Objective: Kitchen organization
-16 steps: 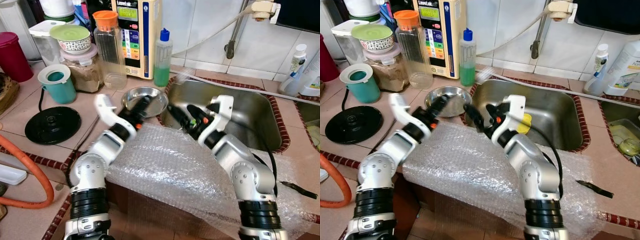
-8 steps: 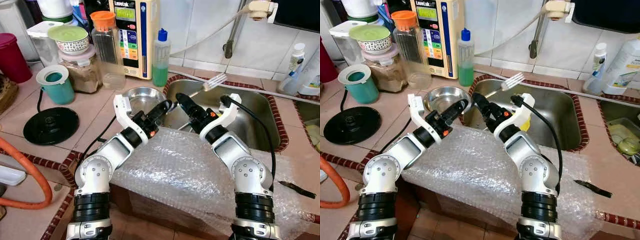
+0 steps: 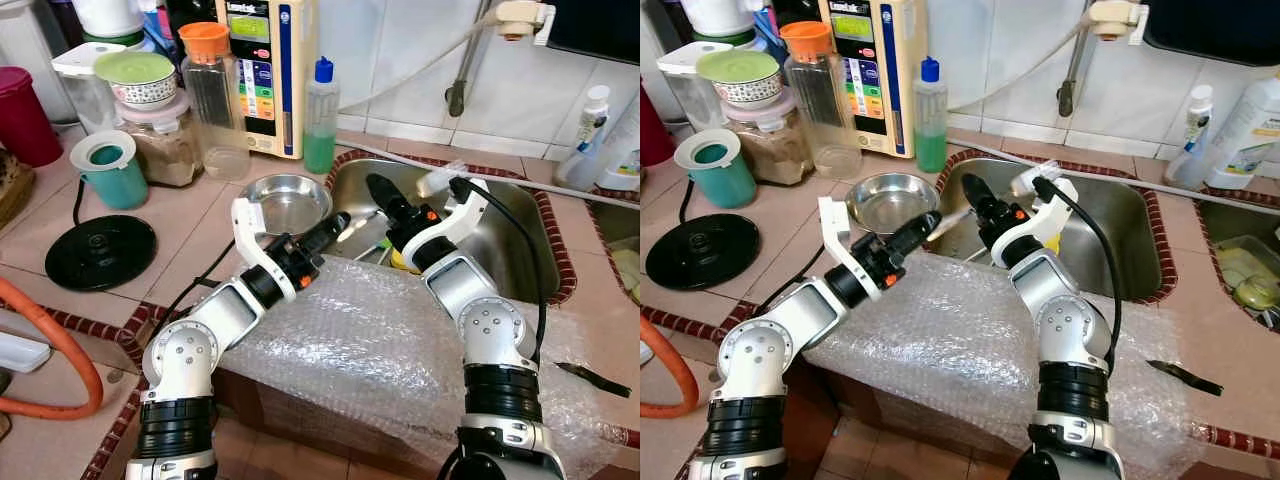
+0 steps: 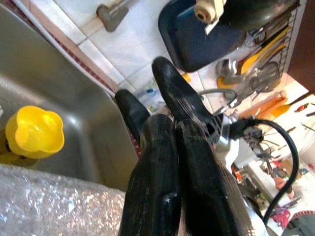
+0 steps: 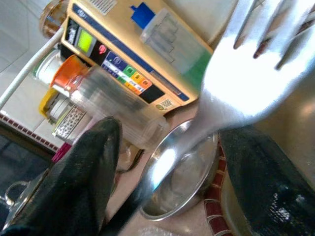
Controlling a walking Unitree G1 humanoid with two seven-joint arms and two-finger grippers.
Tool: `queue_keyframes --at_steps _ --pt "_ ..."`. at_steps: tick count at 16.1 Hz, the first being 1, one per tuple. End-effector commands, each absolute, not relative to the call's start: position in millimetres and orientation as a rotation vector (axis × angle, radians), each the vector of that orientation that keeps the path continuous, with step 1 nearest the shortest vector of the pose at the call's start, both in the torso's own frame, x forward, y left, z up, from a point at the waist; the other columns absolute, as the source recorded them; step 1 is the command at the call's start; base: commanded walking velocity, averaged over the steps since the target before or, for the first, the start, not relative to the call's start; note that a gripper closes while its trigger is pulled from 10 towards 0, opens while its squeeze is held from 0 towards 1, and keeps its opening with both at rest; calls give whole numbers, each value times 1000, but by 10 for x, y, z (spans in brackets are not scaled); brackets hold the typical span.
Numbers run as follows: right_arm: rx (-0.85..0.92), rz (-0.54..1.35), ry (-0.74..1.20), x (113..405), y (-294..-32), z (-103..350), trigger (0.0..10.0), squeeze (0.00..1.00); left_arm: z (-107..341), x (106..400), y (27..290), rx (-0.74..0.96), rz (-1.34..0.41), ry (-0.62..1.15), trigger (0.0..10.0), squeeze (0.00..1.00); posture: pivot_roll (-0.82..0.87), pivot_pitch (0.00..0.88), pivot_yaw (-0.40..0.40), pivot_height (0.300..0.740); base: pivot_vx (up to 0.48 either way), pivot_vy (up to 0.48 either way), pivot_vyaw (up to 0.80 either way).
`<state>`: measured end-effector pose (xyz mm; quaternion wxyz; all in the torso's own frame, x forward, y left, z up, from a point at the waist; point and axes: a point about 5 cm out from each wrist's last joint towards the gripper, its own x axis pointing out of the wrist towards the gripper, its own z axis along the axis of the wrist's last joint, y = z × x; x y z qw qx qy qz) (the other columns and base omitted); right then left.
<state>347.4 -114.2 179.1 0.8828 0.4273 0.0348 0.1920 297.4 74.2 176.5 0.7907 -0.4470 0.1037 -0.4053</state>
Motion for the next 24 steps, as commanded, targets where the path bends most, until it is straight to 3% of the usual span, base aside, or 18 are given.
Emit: queue_keyframes --at_steps 1,18,19,20,21,22,23,24 --pt "886 381 72 3507 -1161 1805 0 0 1887 2926 682 -954 -952 184 0 0 66 0 2 740 0 0 0" --pt "843 297 93 3500 -1307 1701 0 0 1790 3015 784 -888 -845 195 0 0 62 0 -2 740 0 0 0" --pt "839 284 92 3511 -1322 1694 0 0 1770 3030 791 -880 -833 202 1098 0 66 0 -3 740 0 0 0" --pt "839 272 88 3522 -1339 1693 0 0 1763 3032 793 -878 -833 204 863 0 66 0 -3 740 0 0 0" --pt "836 268 83 3528 -1348 1703 0 0 1748 3039 801 -865 -822 206 0 0 67 0 -2 740 0 0 0" --pt "832 260 80 3534 -1360 1707 0 0 1730 3045 807 -860 -811 212 0 0 66 0 0 740 0 0 0" --pt "825 250 76 3540 -1370 1706 0 0 1717 3048 812 -851 -807 217 2510 0 68 0 3 740 0 0 0" --pt "807 236 66 3549 -1393 1711 0 0 1708 3045 805 -834 -811 223 8745 0 68 0 3 740 0 0 0"
